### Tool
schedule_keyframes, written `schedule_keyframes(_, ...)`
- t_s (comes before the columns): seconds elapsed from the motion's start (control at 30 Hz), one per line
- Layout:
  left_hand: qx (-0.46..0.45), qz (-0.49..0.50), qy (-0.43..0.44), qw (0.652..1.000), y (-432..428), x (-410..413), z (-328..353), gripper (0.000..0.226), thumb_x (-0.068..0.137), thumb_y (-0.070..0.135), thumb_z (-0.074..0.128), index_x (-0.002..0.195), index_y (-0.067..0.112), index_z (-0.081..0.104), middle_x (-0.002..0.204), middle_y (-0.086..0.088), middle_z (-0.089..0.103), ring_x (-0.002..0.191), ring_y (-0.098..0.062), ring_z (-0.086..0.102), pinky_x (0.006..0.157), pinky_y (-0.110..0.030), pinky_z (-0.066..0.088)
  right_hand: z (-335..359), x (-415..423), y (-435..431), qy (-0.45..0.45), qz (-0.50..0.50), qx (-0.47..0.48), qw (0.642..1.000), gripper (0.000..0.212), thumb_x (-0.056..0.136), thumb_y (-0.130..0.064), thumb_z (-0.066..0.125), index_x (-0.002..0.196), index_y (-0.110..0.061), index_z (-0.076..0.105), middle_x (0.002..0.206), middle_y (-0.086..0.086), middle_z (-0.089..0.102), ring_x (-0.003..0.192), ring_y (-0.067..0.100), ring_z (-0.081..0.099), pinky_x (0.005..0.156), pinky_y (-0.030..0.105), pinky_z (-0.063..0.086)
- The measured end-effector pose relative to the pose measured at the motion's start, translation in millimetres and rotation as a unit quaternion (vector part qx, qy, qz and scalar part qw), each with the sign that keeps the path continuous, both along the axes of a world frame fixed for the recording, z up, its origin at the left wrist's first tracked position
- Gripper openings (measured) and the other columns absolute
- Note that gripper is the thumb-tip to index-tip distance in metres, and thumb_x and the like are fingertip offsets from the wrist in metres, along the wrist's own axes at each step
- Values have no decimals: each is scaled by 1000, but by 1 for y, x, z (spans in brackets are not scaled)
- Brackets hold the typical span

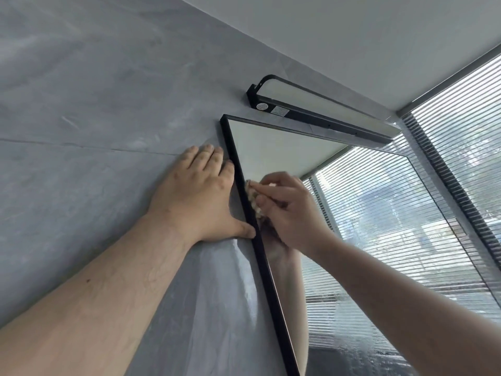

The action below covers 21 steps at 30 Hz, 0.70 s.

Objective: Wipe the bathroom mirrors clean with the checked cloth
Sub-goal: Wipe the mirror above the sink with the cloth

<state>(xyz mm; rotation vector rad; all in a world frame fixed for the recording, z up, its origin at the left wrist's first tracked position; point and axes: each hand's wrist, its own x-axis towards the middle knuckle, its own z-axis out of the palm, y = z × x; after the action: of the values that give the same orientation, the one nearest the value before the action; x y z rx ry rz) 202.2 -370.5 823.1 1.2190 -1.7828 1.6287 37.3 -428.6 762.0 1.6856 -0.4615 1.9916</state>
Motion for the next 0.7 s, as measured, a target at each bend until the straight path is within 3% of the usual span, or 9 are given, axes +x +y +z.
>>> schedule_keyframes(0.1,-9,0,-3,1000,-2,0,0,135,55,100,32,157,15,11,166,-11,4,154,-25,-3,125,-43,-2,61,2,1,2,3,25,1000,25,91,-16,67,114,-22,75,103,-13,59,105,18,57,96,32,44)
schedule_keyframes(0.23,-25,4,-12,1000,-2,1,1,137,49,99,26,155,13,19,164,-13,15,153,-26,6,125,-42,3,126,9,8,-8,7,45,999,24,94,-15,63,115,-16,74,105,-9,56,102,7,54,87,12,37)
schedule_keyframes(0.3,-30,10,-15,999,-1,0,0,135,51,99,28,154,13,21,164,-13,17,153,-26,8,124,-42,5,138,11,8,-19,3,47,999,24,94,-16,63,115,-16,74,105,-9,55,106,9,56,85,10,35)
schedule_keyframes(0.4,-33,15,-14,999,0,0,-1,136,49,99,23,155,13,22,164,-13,17,152,-26,9,125,-41,4,132,11,6,-23,0,52,998,24,95,-18,62,116,-19,74,108,-8,58,113,17,56,100,24,39)
schedule_keyframes(0.5,-32,16,-12,999,1,1,-1,137,47,98,20,155,14,21,164,-12,17,153,-26,8,125,-41,4,107,11,4,-17,-10,47,999,25,95,-20,62,117,-21,74,114,-5,62,115,23,54,103,35,40)
schedule_keyframes(0.7,-5,22,-1,1000,1,0,-2,131,56,99,32,158,19,11,167,-9,3,154,-24,-2,125,-41,-2,44,5,4,-2,-1,37,999,26,92,-12,65,115,-21,75,106,-10,61,108,19,54,100,28,38)
